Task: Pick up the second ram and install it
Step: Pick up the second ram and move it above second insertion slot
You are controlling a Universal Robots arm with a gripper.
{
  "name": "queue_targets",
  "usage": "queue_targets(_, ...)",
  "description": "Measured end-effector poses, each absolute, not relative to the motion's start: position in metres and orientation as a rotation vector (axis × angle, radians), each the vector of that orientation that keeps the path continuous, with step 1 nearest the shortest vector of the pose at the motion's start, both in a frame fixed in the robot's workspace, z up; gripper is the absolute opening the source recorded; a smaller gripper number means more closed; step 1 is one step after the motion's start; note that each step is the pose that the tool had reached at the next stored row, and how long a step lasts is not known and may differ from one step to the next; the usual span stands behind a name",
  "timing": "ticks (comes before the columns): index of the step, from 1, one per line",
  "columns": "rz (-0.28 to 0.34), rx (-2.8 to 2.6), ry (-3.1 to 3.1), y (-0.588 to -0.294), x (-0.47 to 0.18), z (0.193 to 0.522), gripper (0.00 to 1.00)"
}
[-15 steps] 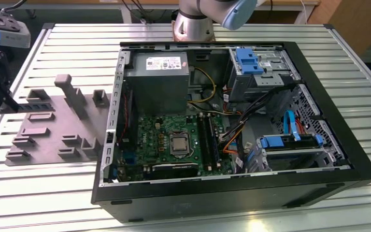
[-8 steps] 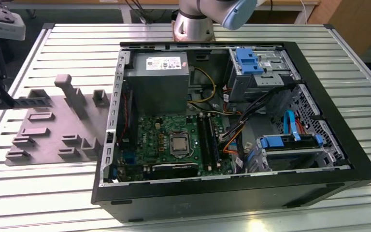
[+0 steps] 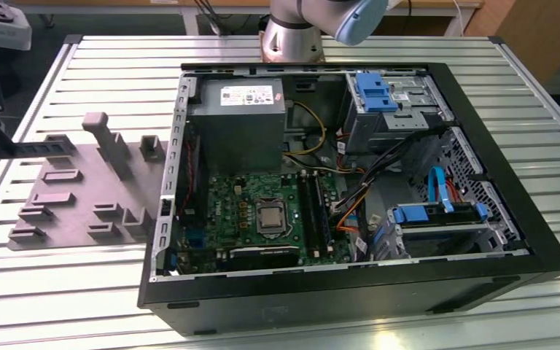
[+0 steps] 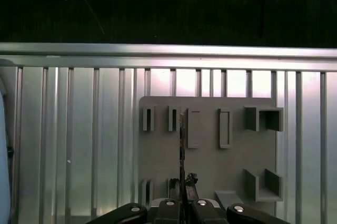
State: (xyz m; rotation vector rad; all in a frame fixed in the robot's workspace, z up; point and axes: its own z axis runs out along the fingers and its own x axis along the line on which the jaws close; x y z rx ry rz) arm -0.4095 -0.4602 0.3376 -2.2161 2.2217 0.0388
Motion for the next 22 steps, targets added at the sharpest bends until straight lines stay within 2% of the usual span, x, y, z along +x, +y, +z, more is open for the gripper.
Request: queue_targets(22, 0.039, -2.212, 2.226, -0.458, -0.409, 0.383, 0.14)
